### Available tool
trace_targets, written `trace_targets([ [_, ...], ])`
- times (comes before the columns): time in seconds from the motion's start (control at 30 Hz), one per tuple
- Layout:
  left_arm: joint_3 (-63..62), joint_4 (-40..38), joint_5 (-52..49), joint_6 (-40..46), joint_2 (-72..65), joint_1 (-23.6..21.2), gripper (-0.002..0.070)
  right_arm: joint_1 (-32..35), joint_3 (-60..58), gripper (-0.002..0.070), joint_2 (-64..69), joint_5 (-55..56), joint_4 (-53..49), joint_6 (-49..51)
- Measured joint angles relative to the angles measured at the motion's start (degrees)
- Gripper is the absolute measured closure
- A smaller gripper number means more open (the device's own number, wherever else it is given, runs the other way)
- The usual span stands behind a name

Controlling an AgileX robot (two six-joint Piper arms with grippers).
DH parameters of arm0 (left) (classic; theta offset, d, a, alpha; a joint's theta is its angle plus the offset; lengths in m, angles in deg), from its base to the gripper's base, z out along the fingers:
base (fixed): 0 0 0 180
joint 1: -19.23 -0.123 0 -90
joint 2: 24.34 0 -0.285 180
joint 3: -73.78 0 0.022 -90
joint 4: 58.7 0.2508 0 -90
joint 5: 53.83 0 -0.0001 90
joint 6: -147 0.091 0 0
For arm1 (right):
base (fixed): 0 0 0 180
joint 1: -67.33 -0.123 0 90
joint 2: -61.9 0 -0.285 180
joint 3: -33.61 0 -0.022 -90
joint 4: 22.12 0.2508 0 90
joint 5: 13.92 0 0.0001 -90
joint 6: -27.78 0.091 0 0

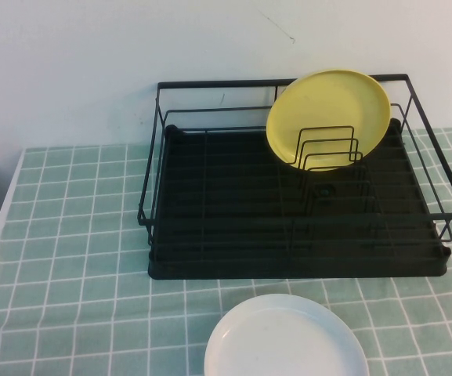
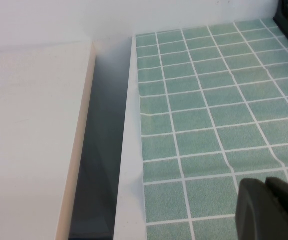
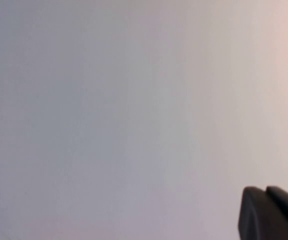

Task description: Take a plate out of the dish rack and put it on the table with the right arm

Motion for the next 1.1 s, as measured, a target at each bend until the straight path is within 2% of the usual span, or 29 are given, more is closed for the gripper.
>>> trace_targets([
  [0.17,0.0,0.0,0.0,0.0,0.0,0.0,0.0678,0.0,11.02,0.0678,0.78,-19.14,0.56,-3.38],
  [0.3,0.0,0.0,0.0,0.0,0.0,0.0,0.0678,0.0,22.03,0.0678,7.35,-31.01,0.67,-4.55],
  [0.6,0.0,0.0,0.0,0.0,0.0,0.0,0.0678,0.0,45.97,0.0678,35.98,-51.55,1.55,-7.75],
  [0.87,0.0,0.0,0.0,0.0,0.0,0.0,0.0678,0.0,60.77,0.0678,61.51,-57.07,7.46,-22.17],
  [1.1,0.0,0.0,0.0,0.0,0.0,0.0,0.0678,-2.41,71.81,0.0678,80.92,-57.47,20.17,-43.26],
])
